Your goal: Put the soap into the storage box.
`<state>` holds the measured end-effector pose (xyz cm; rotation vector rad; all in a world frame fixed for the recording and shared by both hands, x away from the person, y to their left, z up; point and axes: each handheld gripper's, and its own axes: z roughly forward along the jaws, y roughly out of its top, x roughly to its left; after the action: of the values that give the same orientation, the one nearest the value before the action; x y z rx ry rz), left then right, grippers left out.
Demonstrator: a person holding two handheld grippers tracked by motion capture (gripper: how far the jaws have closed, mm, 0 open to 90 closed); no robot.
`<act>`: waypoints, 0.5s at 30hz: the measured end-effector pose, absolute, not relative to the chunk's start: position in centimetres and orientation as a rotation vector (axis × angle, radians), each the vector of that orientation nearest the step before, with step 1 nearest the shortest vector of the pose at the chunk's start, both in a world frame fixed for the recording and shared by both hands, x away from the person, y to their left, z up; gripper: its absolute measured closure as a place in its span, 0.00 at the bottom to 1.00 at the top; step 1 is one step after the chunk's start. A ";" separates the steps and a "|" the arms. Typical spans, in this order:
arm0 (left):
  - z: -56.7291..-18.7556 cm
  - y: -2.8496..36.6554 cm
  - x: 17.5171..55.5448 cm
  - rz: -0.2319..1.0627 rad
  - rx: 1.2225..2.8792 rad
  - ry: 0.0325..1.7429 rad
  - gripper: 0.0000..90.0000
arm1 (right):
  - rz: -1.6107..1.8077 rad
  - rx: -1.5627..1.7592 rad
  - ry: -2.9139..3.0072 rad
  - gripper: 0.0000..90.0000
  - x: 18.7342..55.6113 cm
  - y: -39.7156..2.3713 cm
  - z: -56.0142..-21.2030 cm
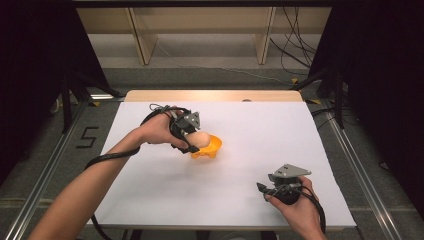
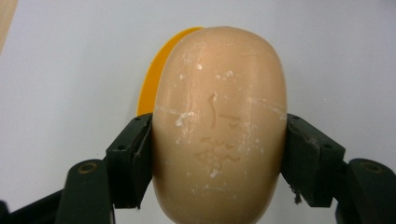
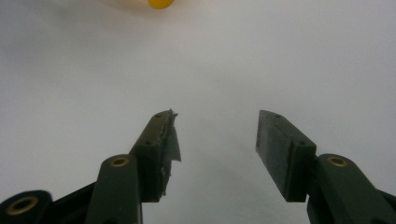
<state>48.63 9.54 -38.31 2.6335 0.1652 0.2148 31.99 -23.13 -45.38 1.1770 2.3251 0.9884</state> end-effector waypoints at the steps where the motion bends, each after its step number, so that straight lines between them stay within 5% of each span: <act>1: -38.3 9.5 48.7 0.212 2.634 0.165 0.35 | 0.986 1.178 2.326 0.53 32.0 -23.1 -45.4; 15: -38.3 8.8 49.1 0.213 2.625 0.155 0.35 | 0.990 1.174 2.327 0.53 32.0 -23.1 -45.4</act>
<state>49.08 8.85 -38.33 2.6248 0.1550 0.2130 32.04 -23.15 -45.44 1.1736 2.3266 0.9899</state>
